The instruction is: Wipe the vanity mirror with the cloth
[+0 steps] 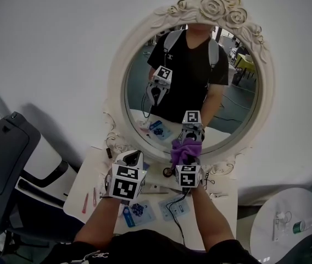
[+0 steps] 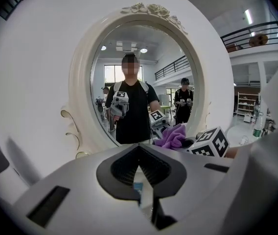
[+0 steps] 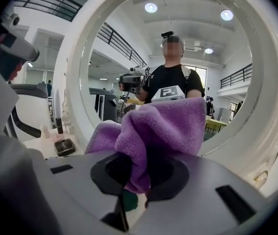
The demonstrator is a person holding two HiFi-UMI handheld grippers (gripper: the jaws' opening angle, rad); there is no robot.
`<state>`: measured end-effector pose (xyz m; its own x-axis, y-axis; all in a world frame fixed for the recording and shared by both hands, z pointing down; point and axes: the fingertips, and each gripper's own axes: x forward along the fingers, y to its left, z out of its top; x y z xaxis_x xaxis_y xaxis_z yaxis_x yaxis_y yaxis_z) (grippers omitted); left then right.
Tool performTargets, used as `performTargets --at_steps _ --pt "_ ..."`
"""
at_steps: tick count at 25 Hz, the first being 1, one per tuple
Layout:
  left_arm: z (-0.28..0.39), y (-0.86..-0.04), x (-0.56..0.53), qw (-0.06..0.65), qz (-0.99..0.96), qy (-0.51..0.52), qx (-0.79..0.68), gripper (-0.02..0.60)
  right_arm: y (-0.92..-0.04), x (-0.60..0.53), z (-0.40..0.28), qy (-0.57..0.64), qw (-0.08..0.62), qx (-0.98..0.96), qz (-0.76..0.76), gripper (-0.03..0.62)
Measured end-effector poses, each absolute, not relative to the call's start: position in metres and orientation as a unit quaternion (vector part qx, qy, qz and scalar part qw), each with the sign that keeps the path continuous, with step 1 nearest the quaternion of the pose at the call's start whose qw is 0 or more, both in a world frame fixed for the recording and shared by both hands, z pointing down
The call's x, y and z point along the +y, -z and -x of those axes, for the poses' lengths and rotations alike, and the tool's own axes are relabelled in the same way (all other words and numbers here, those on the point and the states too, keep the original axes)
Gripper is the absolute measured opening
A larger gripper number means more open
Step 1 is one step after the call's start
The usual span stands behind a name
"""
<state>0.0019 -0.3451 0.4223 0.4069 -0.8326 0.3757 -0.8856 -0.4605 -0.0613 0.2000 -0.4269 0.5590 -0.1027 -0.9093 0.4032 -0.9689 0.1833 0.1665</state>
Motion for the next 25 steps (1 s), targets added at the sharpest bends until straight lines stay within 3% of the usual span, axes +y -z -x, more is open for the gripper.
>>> performTargets --at_steps 4,11,15,25 --pt "-0.003 -0.421 -0.342 0.070 -0.838 -0.176 -0.511 -0.003 -0.541 -0.419 -0.192 -0.099 0.226 -0.753 -0.609 0.057" --pt "-0.012 -0.421 -0.344 0.069 -0.846 -0.174 -0.500 -0.003 -0.365 -0.401 -0.173 -0.024 0.066 -0.808 -0.585 0.057" --pt "-0.023 -0.420 -0.344 0.066 -0.852 -0.171 -0.490 -0.003 -0.254 -0.398 -0.167 0.024 0.007 -0.820 -0.572 0.057" --pt "-0.033 -0.412 -0.355 0.057 -0.861 -0.162 -0.479 -0.003 -0.064 -0.411 -0.145 0.163 -0.027 -0.788 -0.593 0.057"
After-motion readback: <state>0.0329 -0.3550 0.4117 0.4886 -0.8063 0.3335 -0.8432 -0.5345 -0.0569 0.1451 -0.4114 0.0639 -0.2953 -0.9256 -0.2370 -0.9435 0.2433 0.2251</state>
